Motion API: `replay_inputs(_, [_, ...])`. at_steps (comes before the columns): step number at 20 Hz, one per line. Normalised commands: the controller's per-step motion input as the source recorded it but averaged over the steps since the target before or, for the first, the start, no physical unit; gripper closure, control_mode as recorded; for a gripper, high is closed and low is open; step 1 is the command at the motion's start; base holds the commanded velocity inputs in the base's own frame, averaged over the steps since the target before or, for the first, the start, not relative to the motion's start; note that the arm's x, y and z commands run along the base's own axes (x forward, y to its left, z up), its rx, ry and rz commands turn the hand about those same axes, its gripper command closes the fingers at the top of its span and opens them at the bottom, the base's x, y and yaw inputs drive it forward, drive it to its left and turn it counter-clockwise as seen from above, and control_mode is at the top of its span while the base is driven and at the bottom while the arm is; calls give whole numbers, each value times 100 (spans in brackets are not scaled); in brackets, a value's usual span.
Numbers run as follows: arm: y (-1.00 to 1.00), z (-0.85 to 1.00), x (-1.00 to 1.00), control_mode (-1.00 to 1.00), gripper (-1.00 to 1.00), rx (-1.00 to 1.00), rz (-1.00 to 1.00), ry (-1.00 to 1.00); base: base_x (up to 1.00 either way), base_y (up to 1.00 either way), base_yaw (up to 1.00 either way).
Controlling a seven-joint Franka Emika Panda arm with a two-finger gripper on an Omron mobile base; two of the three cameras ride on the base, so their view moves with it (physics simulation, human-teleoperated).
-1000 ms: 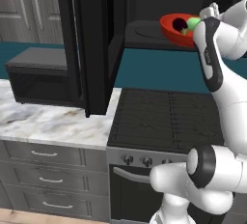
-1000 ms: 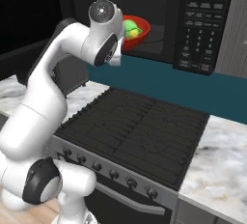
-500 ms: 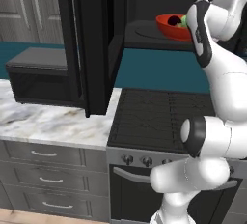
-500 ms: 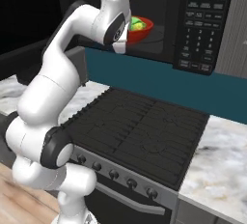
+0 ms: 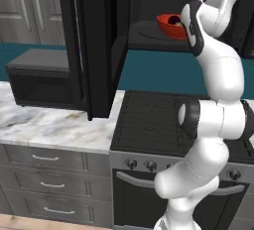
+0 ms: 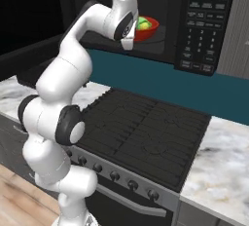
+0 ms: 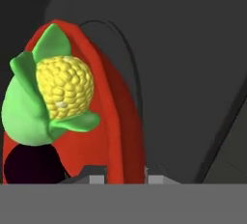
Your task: Place the bowl containing the eggplant and corn in the microwave. Close the microwave door and press the start button to microwave the meal.
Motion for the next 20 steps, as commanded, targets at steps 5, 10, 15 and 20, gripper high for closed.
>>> replay_inputs(5, [-4, -8, 70, -100, 100, 0, 0, 3, 0, 0, 0])
replay_inputs(10, [-2, -4, 59, -100, 100, 0, 0, 4, 0, 0, 0])
replay_inputs(15, [0, 0, 23, -100, -100, -1, 1, 0, 0, 0, 0])
replay_inputs(20, [2, 0, -1, -100, -100, -6, 6, -1, 0, 0, 0])
